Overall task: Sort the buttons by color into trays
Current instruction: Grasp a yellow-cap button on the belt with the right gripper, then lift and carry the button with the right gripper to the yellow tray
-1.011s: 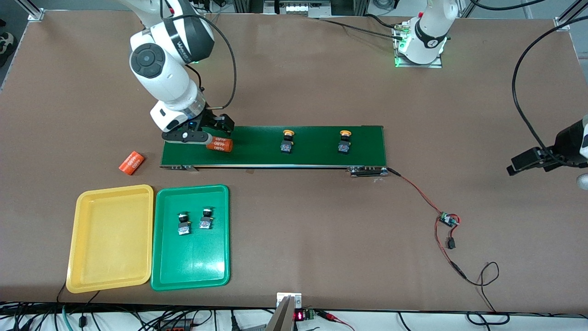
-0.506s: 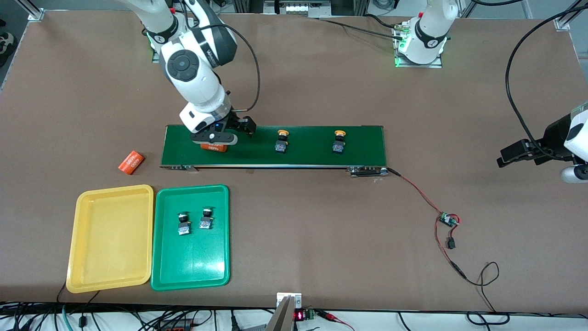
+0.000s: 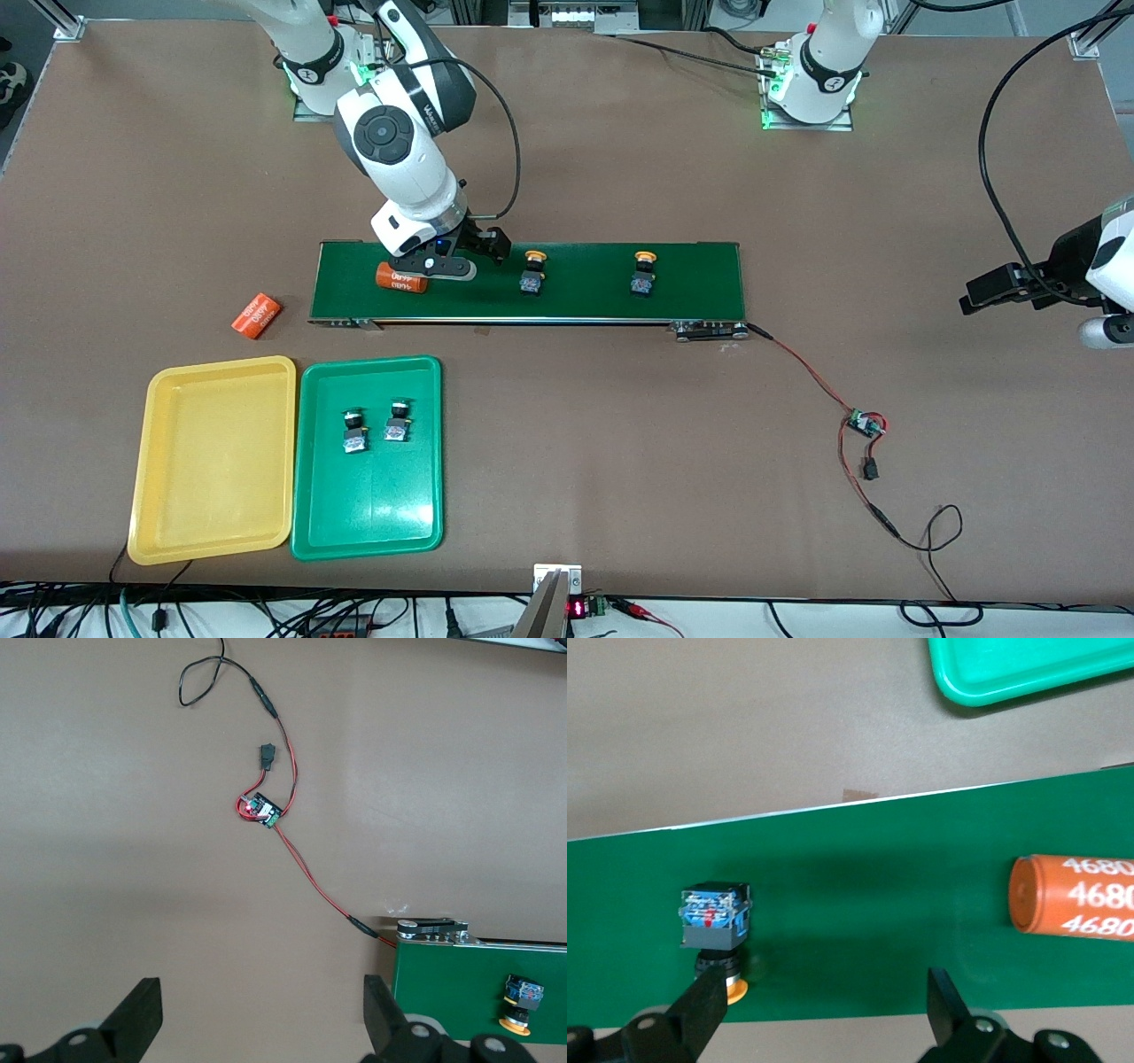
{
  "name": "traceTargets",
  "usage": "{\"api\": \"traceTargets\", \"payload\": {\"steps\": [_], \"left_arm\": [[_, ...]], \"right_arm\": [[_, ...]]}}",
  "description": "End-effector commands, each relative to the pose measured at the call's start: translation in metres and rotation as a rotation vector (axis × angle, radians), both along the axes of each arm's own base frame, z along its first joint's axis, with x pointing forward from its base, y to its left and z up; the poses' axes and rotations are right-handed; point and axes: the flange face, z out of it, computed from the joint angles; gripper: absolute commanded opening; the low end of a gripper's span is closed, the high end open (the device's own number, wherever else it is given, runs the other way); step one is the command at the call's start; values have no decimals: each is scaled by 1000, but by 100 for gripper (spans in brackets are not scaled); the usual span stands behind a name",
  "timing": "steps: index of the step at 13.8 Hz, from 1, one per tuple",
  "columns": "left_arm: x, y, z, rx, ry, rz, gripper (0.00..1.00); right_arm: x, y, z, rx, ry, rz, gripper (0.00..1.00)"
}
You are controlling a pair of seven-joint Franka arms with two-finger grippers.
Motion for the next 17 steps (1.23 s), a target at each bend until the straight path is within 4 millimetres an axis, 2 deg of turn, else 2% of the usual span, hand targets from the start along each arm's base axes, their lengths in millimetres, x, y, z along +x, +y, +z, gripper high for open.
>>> {"api": "traceTargets", "payload": {"steps": [1,3,4,7,10,12,17], "left_arm": [[-4,-3,15,48,-12,-31,100],[-3,2,44,61,-67,-28,100],[-3,1,49,60,-81,-31,100],[-6,-2,52,55,-77,-33,100],[-19,5,53,52,-20,-32,100],[-20,7,54,55,-18,-29,100],[-22,6,59,59,-26,-32,100]], "right_arm": [[-1,20,-7,1,2,-13,100],[-1,25,-15,-21,-5,23,100],[-1,24,-18,-40,-13,46,100],[-2,25,-23,-59,-19,69,100],[-3,26,-29,-65,-12,70,100],[-2,27,-31,-66,-11,68,100],[3,32,-49,-74,6,69,100]]}}
